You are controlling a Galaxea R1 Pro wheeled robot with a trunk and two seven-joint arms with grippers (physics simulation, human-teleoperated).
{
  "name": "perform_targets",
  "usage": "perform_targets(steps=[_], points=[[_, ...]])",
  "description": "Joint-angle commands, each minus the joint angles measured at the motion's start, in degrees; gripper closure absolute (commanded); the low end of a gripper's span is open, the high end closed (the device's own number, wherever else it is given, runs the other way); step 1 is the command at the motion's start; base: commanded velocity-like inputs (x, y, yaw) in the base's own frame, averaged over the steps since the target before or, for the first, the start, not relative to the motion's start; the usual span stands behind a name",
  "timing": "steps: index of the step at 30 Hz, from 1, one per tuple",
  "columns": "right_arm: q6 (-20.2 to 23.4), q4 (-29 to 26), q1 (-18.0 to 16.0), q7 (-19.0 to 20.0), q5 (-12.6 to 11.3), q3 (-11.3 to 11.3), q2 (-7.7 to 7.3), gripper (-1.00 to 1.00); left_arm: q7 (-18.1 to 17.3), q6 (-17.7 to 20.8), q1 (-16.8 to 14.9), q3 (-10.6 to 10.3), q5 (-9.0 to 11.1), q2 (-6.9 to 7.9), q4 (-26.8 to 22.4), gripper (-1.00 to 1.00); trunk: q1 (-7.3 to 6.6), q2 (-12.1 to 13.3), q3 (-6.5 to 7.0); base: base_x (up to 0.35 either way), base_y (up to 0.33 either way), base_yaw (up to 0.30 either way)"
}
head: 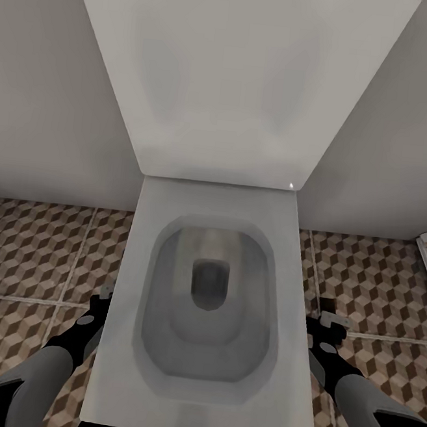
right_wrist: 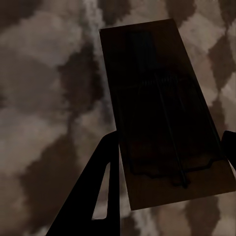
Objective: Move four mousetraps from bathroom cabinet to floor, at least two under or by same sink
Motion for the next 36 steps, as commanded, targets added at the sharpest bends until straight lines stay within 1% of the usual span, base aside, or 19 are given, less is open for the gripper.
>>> perform_targets(steps=[1,24,36], points=[[-0.4,0.1,0.0,0.2,-0.4,-0.2,0.05,1.00,0.0,-0.3,0.0,0.4,-0.7,-0.03,0.1,1.00,-0.01,0.0,-0.03,0.000,0.000,0.000],[0.0,0.0,0.0,-0.2,-0.2,-0.1,0.10,1.00,0.0,-0.2,0.0,0.4,-0.7,-0.21,0.0,1.00,-0.01,0.0,-0.03,0.000,0.000,0.000],[-0.6,0.1,0.0,0.1,-0.4,-0.1,0.27,1.00,0.0,-0.3,0.0,0.4,-0.8,-0.36,0.0,1.00,-0.01,0.0,-0.03,0.000,0.000,0.000]])
